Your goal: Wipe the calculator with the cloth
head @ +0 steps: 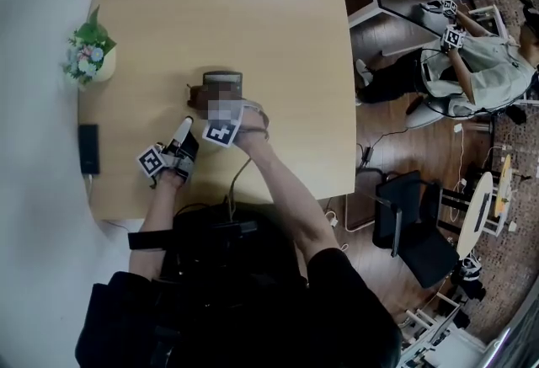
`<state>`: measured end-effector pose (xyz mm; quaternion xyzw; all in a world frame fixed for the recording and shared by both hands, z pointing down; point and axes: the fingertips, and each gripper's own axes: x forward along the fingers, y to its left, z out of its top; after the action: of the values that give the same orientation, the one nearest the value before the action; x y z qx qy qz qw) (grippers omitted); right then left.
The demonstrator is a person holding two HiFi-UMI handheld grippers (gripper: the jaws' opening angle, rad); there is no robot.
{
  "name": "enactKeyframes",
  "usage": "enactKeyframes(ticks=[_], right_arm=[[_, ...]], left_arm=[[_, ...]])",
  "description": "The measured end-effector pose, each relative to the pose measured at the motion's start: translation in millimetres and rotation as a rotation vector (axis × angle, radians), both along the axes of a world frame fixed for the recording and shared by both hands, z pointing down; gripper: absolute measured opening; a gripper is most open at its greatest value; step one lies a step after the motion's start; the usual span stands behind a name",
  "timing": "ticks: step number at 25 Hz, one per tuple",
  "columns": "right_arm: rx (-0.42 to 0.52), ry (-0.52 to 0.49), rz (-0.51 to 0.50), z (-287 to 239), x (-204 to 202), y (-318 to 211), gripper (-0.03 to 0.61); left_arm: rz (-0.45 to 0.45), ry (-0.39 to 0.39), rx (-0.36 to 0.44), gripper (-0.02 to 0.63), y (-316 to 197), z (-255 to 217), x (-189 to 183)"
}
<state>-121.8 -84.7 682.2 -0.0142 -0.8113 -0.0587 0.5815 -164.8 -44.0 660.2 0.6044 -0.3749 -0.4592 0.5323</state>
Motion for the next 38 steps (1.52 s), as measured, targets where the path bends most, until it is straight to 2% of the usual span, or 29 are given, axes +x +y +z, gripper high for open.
enactKeyframes(ticks=[7,9,11,14,16,18,22,26,29,32,34,36,38], right_arm=[[-0.252,0.09,-0.06,12,43,73,0.048],[-0.271,0.055,-0.007,-4,45,60,0.048],[-0.198,-0.013,0.085,-29,40,21,0.048],[0.044,-0.087,0.179,-61,27,-47,0.049],[0.163,-0.101,0.176,-63,15,-70,0.049],[0.179,-0.069,0.113,-43,5,-66,0.049],[0.095,0.035,-0.038,0,3,-13,0.049],[-0.025,0.059,-0.071,14,16,42,0.049],[-0.143,0.106,-0.091,24,45,79,0.049],[-0.228,0.086,-0.014,16,72,82,0.048],[-0.213,0.032,0.096,-2,84,51,0.048],[-0.124,-0.033,0.209,-27,90,1,0.048],[0.025,-0.1,0.283,-53,87,-51,0.048]], left_arm=[[-0.002,0.003,0.003,0.029,0,-1,-1],[0.0,0.003,0.001,0.029,0,0,-1],[0.0,0.006,-0.001,0.029,-1,0,-1],[-0.002,0.009,0.001,0.029,0,0,-1],[-0.002,0.007,0.003,0.029,0,-1,-2],[-0.003,0.005,0.004,0.029,0,-1,-1],[0.002,0.001,0.001,0.029,0,0,0],[-0.001,0.008,-0.001,0.029,0,1,-4],[0.005,-0.011,-0.003,0.029,1,1,-1],[0.056,-0.06,0.016,0.047,1,-4,11],[0.093,-0.074,0.053,0.057,-2,-11,21],[0.124,-0.076,0.08,0.058,-11,-18,30],[0.162,-0.087,0.076,0.06,-19,-18,40]])
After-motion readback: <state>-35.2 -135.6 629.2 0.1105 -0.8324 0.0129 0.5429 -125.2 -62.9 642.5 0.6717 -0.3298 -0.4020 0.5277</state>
